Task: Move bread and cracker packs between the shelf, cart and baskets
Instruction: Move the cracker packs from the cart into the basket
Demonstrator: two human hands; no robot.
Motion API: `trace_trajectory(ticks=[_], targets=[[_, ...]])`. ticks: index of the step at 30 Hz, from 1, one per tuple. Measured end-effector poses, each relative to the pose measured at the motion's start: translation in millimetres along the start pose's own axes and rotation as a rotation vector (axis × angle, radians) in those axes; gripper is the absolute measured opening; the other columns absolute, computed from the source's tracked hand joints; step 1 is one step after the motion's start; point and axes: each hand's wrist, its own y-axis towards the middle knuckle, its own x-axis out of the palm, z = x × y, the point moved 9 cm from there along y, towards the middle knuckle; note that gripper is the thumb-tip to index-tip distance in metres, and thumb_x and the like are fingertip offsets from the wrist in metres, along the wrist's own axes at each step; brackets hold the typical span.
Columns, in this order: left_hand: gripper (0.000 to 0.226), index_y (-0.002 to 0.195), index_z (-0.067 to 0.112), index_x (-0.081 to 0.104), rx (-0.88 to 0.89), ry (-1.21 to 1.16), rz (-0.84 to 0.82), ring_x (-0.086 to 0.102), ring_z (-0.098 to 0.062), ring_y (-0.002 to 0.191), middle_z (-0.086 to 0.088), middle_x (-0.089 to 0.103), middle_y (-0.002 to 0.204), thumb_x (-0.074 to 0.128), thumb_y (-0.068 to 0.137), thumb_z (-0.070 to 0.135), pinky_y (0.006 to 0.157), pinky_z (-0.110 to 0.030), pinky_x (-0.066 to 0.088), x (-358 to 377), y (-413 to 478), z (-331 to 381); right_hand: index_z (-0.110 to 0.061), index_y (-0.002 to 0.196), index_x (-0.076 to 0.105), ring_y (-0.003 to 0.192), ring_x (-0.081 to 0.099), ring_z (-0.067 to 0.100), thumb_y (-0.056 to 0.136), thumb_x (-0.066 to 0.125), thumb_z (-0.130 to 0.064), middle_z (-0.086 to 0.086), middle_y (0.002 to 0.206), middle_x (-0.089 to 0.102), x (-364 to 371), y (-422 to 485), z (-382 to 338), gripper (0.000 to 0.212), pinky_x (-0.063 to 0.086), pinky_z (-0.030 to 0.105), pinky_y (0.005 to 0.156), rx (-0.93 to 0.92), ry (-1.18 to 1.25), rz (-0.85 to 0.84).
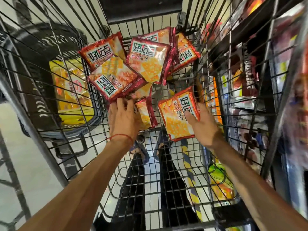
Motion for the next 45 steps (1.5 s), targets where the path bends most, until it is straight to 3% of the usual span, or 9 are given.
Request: trace_trajectory(ticks=[8,15,19,24,31,35,37,41,45], targets=[[0.069,0.133,0.019,0.044,-0.002,0.01,-0.116,0.049,-0.035,0.123,-0.008,0.056,0.129,0.084,0.079,0.035,0.111,-0.051,0.037,-5.8,-3.6,3.3,-0.042,0.132,0.055,0.133,0.057,0.026,0.082,0.048,-0.088,-0.008,0.133,0.065,1.4,-9.2,11.3,0.068,0.048,0.057,0.109,-0.041,0.078,-0.017],[0.078,0.129,0.012,0.054,-0.237,-0.599,-0.111,0.059,-0.034,0.113,-0.014,0.063,0.122,0.083,0.073,0.058,0.096,-0.05,0.051,-23.6,-45.5,-17.7,-0.03,0.138,0.054,0.117,0.064,0.021,0.091,0.054,-0.069,-0.002,0.128,0.064,-14.5,-56.5,-21.4,0.061,0.053,0.052,0.103,-0.01,0.167,0.006],[0.073,0.124,0.031,0.048,-0.318,-0.892,-0.057,0.062,-0.024,0.115,-0.001,0.066,0.122,0.075,0.071,0.074,0.102,-0.051,0.051,-48.2,-84.1,-22.4,-0.022,0.16,0.035,0.138,0.046,0.016,0.106,0.051,-0.05,-0.006,0.151,0.049,-27.3,-92.9,-36.4,0.063,0.03,0.038,0.123,-0.036,0.15,0.023],[0.095,0.145,0.02,0.032,-0.46,-1.101,-0.073,0.057,-0.019,0.129,0.004,0.058,0.142,0.067,0.077,0.077,0.11,-0.05,0.045,-76.0,-139.1,-29.2,-0.021,0.166,0.019,0.149,0.029,0.011,0.107,0.049,-0.048,-0.012,0.161,0.032,-39.7,-146.6,-53.2,0.071,0.02,0.023,0.113,-0.045,0.158,0.037],[0.044,0.128,0.02,0.048,-0.407,-1.244,0.06,0.065,-0.005,0.102,0.002,0.065,0.12,0.05,0.101,0.054,0.071,-0.008,0.051,-128.7,-209.0,-38.1,-0.021,0.163,0.028,0.145,0.036,0.011,0.106,0.054,-0.043,-0.016,0.154,0.044,-49.9,-215.1,-76.2,0.066,0.028,0.034,0.122,-0.09,0.276,0.035],[0.058,0.125,0.035,0.058,-0.351,-1.37,0.082,0.07,-0.02,0.111,0.004,0.072,0.121,0.054,0.085,0.076,0.1,-0.05,0.053,-147.5,-247.4,-51.1,-0.024,0.156,0.038,0.119,0.053,0.003,0.106,0.056,-0.037,-0.029,0.124,0.052,-48.2,-255.7,-96.2,0.054,0.034,0.03,0.108,-0.181,0.297,0.043],[0.054,0.128,0.03,0.059,-0.33,-1.423,0.09,0.071,-0.021,0.11,0.002,0.073,0.12,0.055,0.09,0.067,0.1,-0.052,0.054,-155.3,-267.9,-61.5,-0.035,0.141,0.044,0.106,0.052,-0.007,0.105,0.056,-0.043,-0.033,0.112,0.051,-38.2,-278.2,-103.4,0.039,0.035,0.029,0.105,-0.21,0.262,0.033],[0.02,0.116,0.032,0.06,-0.328,-1.531,0.165,0.074,-0.018,0.1,0.001,0.074,0.112,0.053,0.103,0.045,0.095,-0.05,0.057,-158.8,-315.0,-104.2,-0.027,0.16,0.036,0.148,0.039,0.014,0.091,0.05,-0.078,-0.006,0.16,0.044,-0.3,-326.6,-112.4,0.086,0.031,0.039,0.123,-0.295,0.124,0.048],[0.048,0.121,0.026,0.061,-0.387,-1.573,0.195,0.073,-0.026,0.104,-0.003,0.074,0.113,0.053,0.089,0.061,0.095,-0.056,0.056,-150.5,-374.3,-165.7,-0.027,0.131,0.052,0.104,0.05,-0.012,0.106,0.045,-0.052,-0.027,0.116,0.055,52.5,-378.0,-121.4,0.036,0.034,0.005,0.095,-0.351,0.067,0.018]])
